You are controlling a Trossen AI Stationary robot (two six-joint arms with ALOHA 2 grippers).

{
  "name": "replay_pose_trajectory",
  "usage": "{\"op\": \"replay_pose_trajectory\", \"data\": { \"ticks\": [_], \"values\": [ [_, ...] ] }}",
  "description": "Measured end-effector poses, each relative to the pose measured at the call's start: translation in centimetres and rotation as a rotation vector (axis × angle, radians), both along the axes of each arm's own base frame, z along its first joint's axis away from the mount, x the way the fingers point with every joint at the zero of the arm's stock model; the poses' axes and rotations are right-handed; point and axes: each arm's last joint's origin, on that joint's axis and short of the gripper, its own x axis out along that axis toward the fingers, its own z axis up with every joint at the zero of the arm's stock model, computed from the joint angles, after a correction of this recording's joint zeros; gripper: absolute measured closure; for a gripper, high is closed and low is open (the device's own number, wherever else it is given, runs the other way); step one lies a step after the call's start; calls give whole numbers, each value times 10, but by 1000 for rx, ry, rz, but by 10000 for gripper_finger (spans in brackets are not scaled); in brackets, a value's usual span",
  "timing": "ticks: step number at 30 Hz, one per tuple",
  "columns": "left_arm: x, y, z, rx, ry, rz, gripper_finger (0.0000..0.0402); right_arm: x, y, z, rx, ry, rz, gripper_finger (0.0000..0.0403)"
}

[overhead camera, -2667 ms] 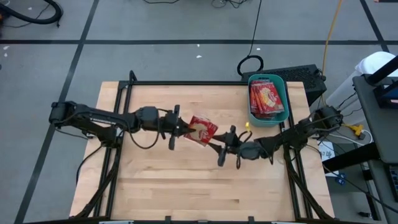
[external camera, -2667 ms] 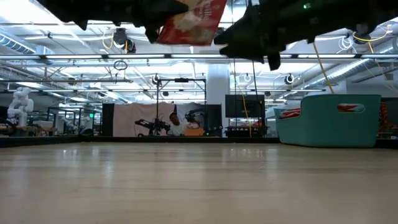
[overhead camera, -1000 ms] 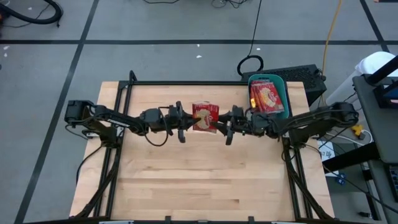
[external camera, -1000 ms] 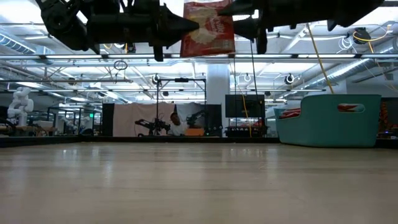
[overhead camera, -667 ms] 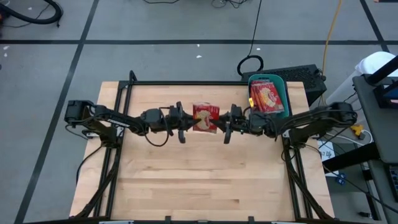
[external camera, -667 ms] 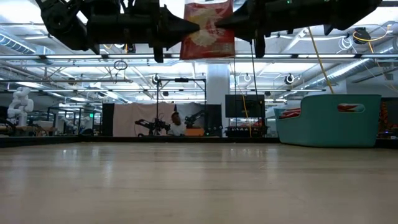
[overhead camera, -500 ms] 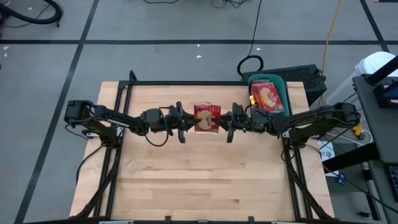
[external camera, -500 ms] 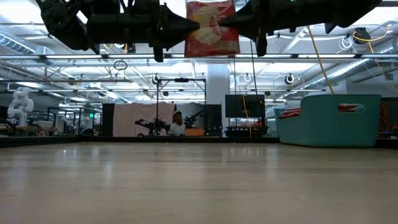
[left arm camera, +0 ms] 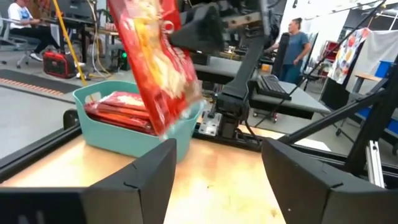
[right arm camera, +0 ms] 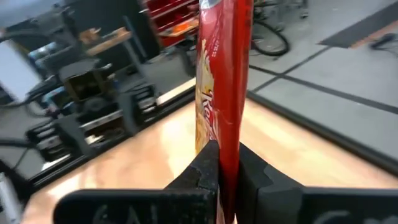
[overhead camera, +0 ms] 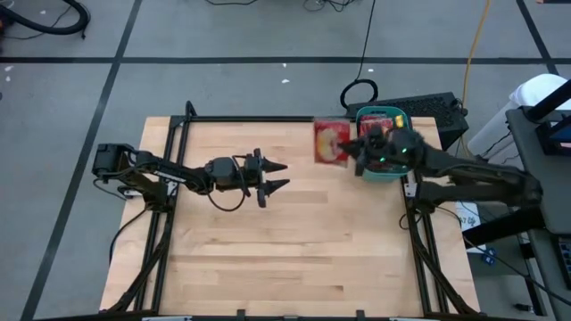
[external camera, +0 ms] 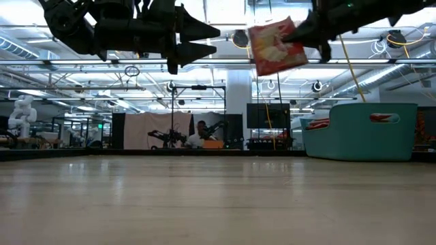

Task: Sort popcorn bags into baskets
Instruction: Put the red popcorn bag into the green bin

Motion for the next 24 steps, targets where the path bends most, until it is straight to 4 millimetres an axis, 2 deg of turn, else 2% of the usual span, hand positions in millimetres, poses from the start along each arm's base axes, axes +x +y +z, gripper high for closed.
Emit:
{"op": "replay_pose_trajectory", "data": {
  "ticks": [4, 8, 18, 24],
  "values": [
    [0, 0, 0, 1, 1, 3, 166, -29, -17, 5, 0, 11, -72, 394],
    [0, 0, 0, 2, 2, 2, 185, -50, -33, 6, 14, 16, -120, 395],
    [0, 0, -1, 1, 14, 2, 235, -84, -70, -3, 50, 92, -234, 395],
    [0, 0, -3, 0, 33, 2, 254, -103, -77, 0, 91, 215, -328, 396]
  ]
}}
